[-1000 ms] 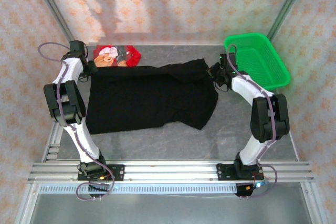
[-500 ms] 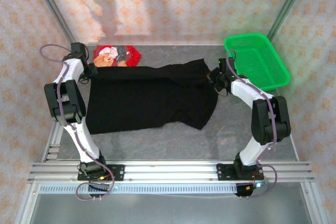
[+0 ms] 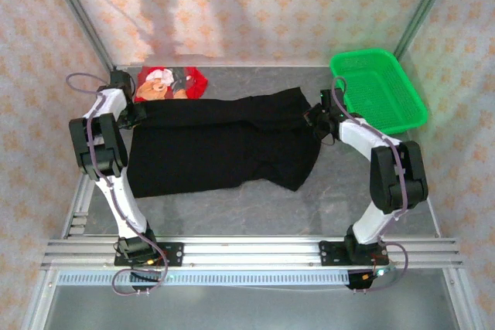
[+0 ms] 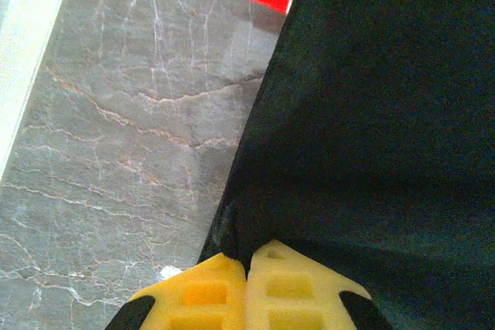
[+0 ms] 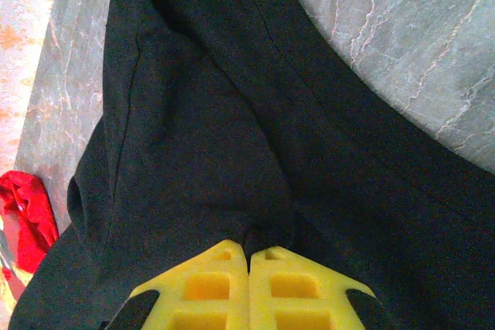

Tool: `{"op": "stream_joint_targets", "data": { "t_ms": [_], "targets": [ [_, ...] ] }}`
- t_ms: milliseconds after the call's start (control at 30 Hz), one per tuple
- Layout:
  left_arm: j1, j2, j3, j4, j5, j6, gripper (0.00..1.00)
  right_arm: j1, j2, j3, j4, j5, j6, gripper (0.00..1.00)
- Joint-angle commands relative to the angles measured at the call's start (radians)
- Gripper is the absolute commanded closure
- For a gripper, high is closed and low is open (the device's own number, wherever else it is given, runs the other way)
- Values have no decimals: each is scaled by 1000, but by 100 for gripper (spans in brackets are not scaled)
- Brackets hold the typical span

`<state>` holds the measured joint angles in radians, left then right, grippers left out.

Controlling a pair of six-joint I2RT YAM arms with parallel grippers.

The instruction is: Fold and stack the t-shirts

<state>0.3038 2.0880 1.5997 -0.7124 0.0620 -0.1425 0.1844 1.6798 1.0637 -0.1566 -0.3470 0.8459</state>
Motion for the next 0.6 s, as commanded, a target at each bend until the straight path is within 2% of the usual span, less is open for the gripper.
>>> {"op": "stream_joint_targets", "data": {
  "t_ms": [0,567],
  "targets": [
    [18,30,14,-54,-71,-20,100,-1,-6,-13,-9,50,11,100],
    [19,89,106,-75,-118,-40,100,7,-23,-68,-22,31,9,100]
  ]
}}
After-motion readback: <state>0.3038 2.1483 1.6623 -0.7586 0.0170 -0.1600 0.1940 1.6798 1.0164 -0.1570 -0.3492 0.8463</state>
